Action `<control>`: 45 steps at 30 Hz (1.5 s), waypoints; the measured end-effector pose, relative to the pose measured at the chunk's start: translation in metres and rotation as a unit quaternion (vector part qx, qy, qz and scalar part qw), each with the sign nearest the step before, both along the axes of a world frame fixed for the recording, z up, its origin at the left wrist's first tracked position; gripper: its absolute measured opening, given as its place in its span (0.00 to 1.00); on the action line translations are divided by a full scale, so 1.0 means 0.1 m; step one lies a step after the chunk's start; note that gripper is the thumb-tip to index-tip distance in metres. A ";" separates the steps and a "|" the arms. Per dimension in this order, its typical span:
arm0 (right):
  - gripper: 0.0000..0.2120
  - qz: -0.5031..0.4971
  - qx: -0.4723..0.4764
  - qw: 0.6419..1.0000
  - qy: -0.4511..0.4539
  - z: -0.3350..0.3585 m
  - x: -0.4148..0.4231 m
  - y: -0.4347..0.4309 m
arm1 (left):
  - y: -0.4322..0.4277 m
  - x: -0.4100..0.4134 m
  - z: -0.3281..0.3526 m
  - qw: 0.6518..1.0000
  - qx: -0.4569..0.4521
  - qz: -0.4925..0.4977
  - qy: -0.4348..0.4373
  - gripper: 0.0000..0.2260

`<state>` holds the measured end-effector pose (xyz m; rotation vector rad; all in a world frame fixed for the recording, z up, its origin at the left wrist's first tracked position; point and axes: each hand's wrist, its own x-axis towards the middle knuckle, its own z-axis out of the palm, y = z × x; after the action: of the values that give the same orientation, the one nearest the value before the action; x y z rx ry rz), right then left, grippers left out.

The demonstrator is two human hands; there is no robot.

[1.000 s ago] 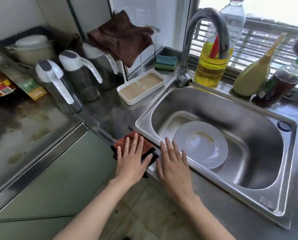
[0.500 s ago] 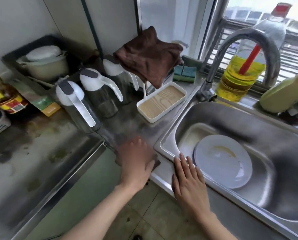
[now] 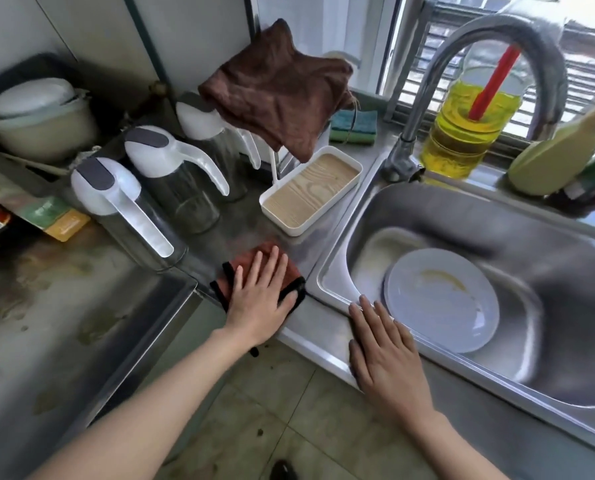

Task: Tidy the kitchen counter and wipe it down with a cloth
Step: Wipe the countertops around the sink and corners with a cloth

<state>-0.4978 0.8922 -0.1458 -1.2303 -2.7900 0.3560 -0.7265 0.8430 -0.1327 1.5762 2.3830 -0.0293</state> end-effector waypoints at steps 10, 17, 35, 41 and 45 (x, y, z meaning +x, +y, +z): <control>0.25 0.001 0.010 1.000 -0.005 -0.03 0.03 -0.01 | -0.15 -0.08 -0.10 0.996 0.064 -0.057 -0.012 0.31; 0.25 0.000 -0.003 1.000 0.005 -0.02 0.01 -0.01 | 0.11 0.05 -0.03 0.982 0.128 0.031 -0.134 0.23; 0.26 -0.020 -0.011 1.000 0.018 0.04 0.01 -0.02 | -0.18 0.24 -0.14 0.984 0.129 -0.120 -0.010 0.24; 0.25 -0.015 -0.013 1.000 0.022 0.04 0.02 -0.01 | 0.13 0.02 -0.08 0.993 0.094 -0.072 -0.005 0.29; 0.25 -0.016 -0.009 0.999 0.027 0.03 0.02 0.00 | 0.28 -0.08 -0.09 0.996 0.069 -0.048 -0.002 0.33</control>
<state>-0.4958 0.8920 -0.1430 -1.2469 -2.7243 0.4061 -0.7342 0.8707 -0.1422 1.7497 2.3491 0.1224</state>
